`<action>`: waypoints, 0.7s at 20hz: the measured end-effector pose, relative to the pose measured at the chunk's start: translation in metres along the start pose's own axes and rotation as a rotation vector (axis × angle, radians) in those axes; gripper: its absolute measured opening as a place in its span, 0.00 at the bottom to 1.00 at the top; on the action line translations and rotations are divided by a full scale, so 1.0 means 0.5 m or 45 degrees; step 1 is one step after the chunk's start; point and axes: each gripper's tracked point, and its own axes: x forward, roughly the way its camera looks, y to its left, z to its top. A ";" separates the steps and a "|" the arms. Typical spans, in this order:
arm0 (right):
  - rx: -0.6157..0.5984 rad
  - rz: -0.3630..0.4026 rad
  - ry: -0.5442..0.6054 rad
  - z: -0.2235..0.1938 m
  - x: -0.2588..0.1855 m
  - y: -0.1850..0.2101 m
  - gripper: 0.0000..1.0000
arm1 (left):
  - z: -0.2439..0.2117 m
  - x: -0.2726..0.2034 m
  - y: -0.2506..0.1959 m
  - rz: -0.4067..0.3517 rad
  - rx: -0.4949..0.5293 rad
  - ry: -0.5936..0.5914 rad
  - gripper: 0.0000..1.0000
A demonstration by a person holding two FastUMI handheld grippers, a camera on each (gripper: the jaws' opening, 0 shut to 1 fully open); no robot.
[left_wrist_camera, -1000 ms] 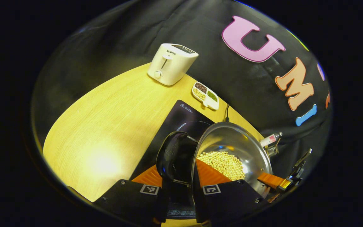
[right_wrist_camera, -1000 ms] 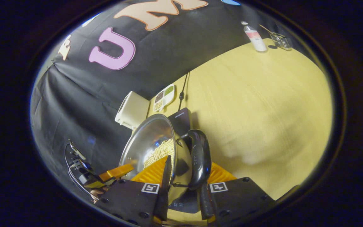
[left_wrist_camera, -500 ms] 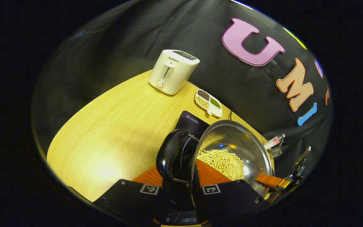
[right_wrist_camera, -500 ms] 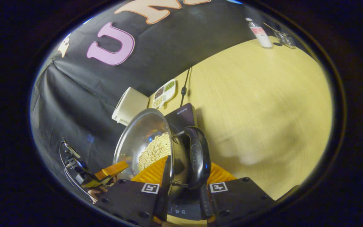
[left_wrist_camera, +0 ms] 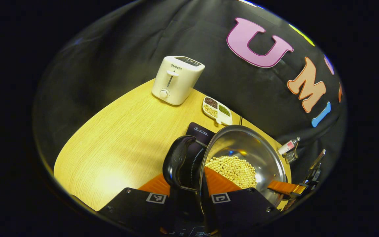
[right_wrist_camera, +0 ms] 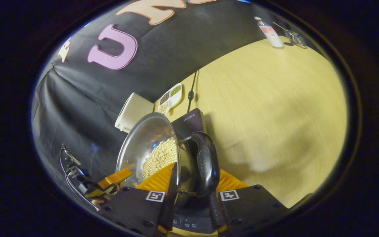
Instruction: First push the handle of the pot to place it horizontally, then grasp the pot with both hands and set it on the induction cooktop.
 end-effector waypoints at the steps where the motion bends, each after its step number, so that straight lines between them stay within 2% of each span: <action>1: -0.016 -0.014 -0.009 0.004 -0.001 -0.003 0.42 | -0.001 0.000 0.000 0.003 0.011 0.002 0.39; 3: -0.067 -0.048 -0.006 0.007 -0.006 -0.021 0.49 | -0.001 0.001 0.010 0.030 0.093 0.010 0.40; 4: -0.073 -0.059 -0.002 0.005 -0.008 -0.025 0.63 | 0.004 0.003 0.012 0.040 0.152 0.004 0.52; 5: -0.077 -0.073 -0.009 0.012 -0.011 -0.033 0.69 | 0.014 0.005 0.019 0.059 0.212 -0.014 0.51; 6: -0.083 -0.091 -0.026 0.023 -0.023 -0.044 0.84 | 0.027 0.002 0.027 0.081 0.267 -0.039 0.67; 7: -0.089 -0.102 -0.051 0.039 -0.033 -0.052 0.97 | 0.041 -0.001 0.035 0.098 0.304 -0.064 0.68; 8: -0.088 -0.098 -0.076 0.052 -0.045 -0.053 0.92 | 0.049 -0.005 0.041 0.109 0.330 -0.085 0.82; 9: -0.085 -0.091 -0.101 0.065 -0.057 -0.052 0.92 | 0.052 -0.012 0.040 0.099 0.343 -0.095 0.96; 10: -0.081 -0.083 -0.124 0.077 -0.072 -0.052 1.00 | 0.048 -0.015 0.041 0.099 0.351 -0.090 0.98; 11: -0.078 -0.076 -0.142 0.087 -0.086 -0.051 0.92 | 0.049 -0.021 0.043 0.103 0.351 -0.091 0.98; 12: -0.079 -0.085 -0.158 0.096 -0.104 -0.057 1.00 | 0.051 -0.030 0.043 0.106 0.348 -0.102 0.99; 13: -0.085 -0.102 -0.174 0.105 -0.121 -0.068 0.92 | 0.054 -0.038 0.042 0.114 0.340 -0.114 0.99; 14: -0.094 -0.117 -0.192 0.109 -0.140 -0.075 0.92 | 0.058 -0.051 0.039 0.126 0.336 -0.135 0.98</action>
